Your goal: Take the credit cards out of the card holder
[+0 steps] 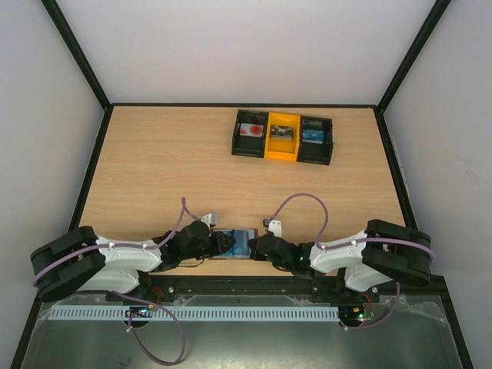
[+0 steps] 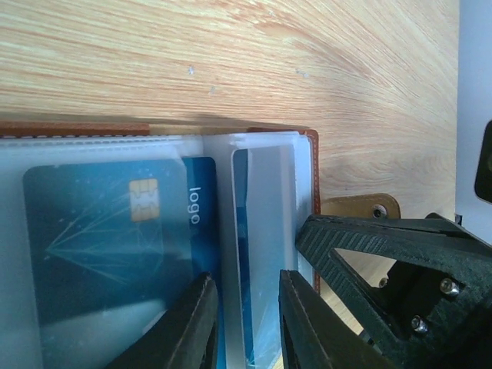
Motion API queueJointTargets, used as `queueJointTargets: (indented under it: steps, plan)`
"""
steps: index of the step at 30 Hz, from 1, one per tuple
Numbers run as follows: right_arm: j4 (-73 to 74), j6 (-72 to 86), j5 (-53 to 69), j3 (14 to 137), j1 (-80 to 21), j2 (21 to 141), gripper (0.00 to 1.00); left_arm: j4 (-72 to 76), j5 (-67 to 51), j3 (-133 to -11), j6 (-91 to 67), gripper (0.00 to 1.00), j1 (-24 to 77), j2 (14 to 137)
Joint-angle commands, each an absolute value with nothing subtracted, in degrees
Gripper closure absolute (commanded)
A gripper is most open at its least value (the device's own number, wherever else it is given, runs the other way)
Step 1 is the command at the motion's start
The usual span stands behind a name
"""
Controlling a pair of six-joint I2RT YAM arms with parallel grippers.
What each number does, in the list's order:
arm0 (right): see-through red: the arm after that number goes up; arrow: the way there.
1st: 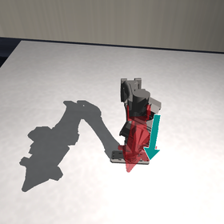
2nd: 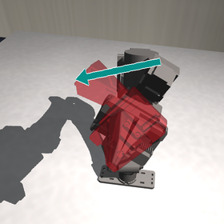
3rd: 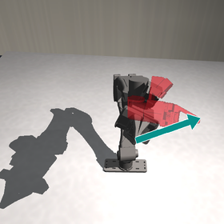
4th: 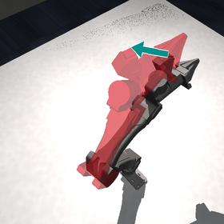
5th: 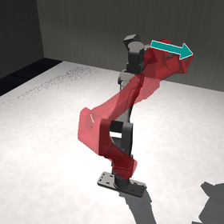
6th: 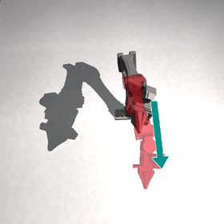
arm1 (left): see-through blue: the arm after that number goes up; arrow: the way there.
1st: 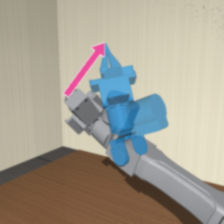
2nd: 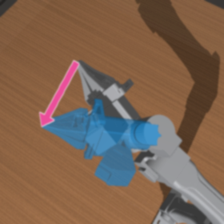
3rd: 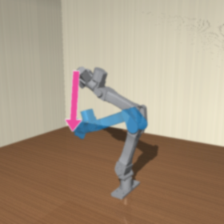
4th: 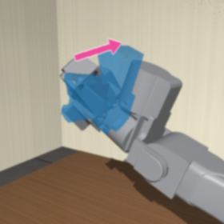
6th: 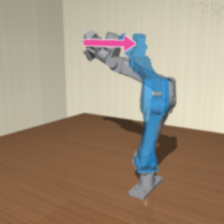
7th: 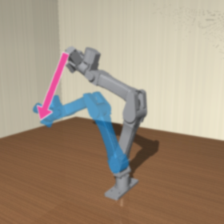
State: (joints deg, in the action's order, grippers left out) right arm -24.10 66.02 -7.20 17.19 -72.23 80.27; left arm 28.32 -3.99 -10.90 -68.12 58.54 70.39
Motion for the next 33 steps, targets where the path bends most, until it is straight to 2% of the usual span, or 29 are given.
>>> queueJointTargets:
  steps: [1, 12, 20, 33]
  plan:
    - [-20.19, 65.88, -6.62, 16.51, -72.42, 81.98, 0.98, 28.93, -3.26, -10.80, -67.84, 0.77, 58.27, 71.66]
    - [-21.26, 65.95, -6.08, 16.29, -72.42, 82.58, 0.98, 36.57, -6.90, -9.14, -68.72, 0.87, 58.21, 72.26]
    - [-21.82, 66.34, -6.01, 15.68, -72.42, 82.27, 0.98, 35.52, -5.90, -8.62, -68.89, 0.97, 58.26, 71.57]
    - [-22.08, 66.84, -6.12, 15.43, -72.42, 82.52, 0.98, 29.69, -3.53, -7.47, -68.61, 0.97, 57.77, 66.44]
